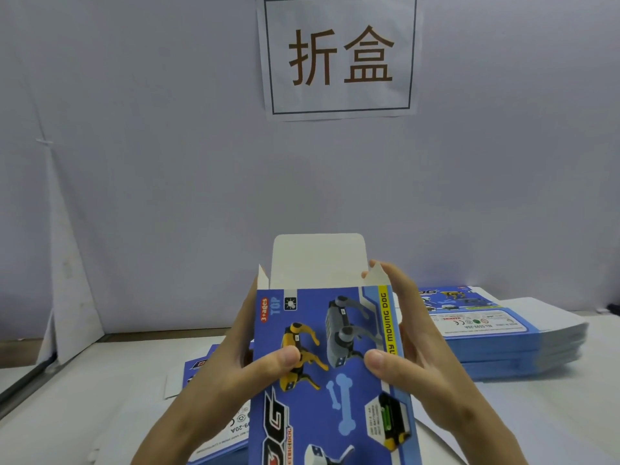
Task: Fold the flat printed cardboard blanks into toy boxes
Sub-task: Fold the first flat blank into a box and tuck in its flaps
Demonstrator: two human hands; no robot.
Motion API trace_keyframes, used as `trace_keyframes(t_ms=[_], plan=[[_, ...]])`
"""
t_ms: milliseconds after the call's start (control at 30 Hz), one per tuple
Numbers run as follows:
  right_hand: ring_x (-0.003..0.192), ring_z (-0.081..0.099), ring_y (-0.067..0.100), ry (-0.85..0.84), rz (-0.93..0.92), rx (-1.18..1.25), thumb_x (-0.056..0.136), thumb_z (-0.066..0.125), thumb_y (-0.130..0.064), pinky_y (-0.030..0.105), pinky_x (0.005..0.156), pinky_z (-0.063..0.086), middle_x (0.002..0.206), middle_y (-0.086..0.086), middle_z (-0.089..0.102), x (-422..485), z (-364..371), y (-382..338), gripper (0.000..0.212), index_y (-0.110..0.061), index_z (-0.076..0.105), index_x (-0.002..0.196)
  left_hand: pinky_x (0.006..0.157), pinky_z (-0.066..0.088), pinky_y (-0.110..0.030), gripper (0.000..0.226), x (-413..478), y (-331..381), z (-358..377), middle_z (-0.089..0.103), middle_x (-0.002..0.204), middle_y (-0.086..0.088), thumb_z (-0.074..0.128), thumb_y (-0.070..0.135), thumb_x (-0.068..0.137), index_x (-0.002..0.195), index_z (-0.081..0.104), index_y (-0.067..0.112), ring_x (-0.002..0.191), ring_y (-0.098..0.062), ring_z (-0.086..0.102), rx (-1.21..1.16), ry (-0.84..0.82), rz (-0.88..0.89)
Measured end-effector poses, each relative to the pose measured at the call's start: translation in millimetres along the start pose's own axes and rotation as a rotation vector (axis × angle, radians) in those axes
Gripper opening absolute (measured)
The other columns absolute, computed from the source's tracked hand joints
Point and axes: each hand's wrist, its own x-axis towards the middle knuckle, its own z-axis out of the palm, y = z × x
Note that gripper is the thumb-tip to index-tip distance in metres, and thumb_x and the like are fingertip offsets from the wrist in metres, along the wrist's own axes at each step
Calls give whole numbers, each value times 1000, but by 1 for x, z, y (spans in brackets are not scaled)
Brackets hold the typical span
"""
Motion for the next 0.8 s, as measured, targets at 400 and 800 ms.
trace_keyframes(t_ms=[400,800], plan=[[93,66,18,-25,-30,-41,69,61,-51,42,73,59,108,-12,65,0,12,-13,56,-42,39,120,57,57,-23,52,-4,1,-9,74,101,8,80,35,56,93,59,66,83,-21,73,-86,17,116],[89,65,20,44,-88,-42,69,61,-49,51,72,55,105,-7,67,0,14,-12,56,-38,42,121,60,58,-25,66,-6,0,-6,71,110,7,81,40,53,111,53,57,93,-20,72,-128,53,155]])
